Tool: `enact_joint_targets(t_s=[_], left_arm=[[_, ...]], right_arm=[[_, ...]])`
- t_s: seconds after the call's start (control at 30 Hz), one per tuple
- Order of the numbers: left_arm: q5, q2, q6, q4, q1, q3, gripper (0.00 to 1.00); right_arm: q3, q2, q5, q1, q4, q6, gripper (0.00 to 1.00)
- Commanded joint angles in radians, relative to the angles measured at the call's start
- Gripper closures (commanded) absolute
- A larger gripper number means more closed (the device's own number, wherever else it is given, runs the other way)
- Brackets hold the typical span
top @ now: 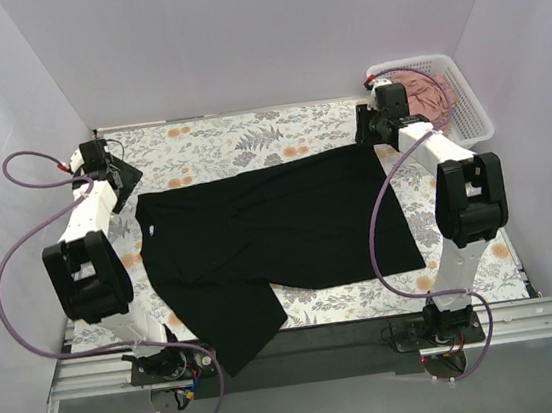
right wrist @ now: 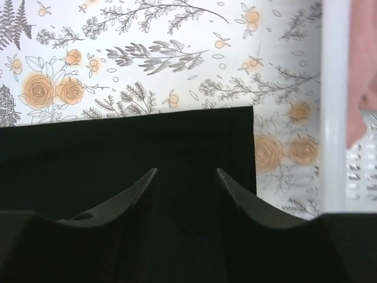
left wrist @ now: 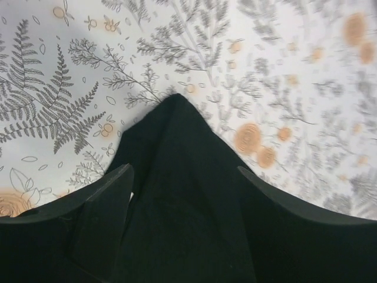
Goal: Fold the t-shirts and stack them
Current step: Fold the tshirt
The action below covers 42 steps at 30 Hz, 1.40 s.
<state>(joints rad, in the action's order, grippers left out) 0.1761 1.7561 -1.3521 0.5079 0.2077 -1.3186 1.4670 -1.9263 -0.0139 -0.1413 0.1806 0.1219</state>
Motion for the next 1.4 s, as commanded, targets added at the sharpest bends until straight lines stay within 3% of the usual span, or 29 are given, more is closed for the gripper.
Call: enact_joint_targets(t_s=[0.0,0.27,0.37,0.6,0.87,1.17,1.37], left_arm=[[0.031,-0.192,-0.018,0.017,-0.027,0.102,0.32],[-0.01,-0.423,0.045,-0.066,-0.194,0.384,0.31],[0.003,-0.428,0.057,-0.101,-0.194,0.443,0.31],[0.037,-0.209,0.016,-0.045,-0.194,0.323,0.32],[0.069,-0.041,0.004,0.009,-0.151,0.294,0.45],[0.145,-0.026,0.025,0.027,-0.035,0.309,0.47],[0.171,-0.036,0.033,0.03,-0.018,0.297,0.43]], right_arm=[[-0.117,0.076,0.109,0.005,0.007,0.057,0.51],[-0.257,0.122,0.181,0.009,-0.039,0.22,0.58],[-0.284,0.124,0.166,0.009,-0.082,0.239,0.58],[-0.329,0.121,0.115,0.011,-0.096,0.225,0.58],[-0.369,0.147,0.068,0.009,-0.098,0.2,0.58],[-0.349,0.136,0.061,0.009,-0.101,0.208,0.58],[-0.314,0.124,0.057,0.009,-0.134,0.246,0.58]])
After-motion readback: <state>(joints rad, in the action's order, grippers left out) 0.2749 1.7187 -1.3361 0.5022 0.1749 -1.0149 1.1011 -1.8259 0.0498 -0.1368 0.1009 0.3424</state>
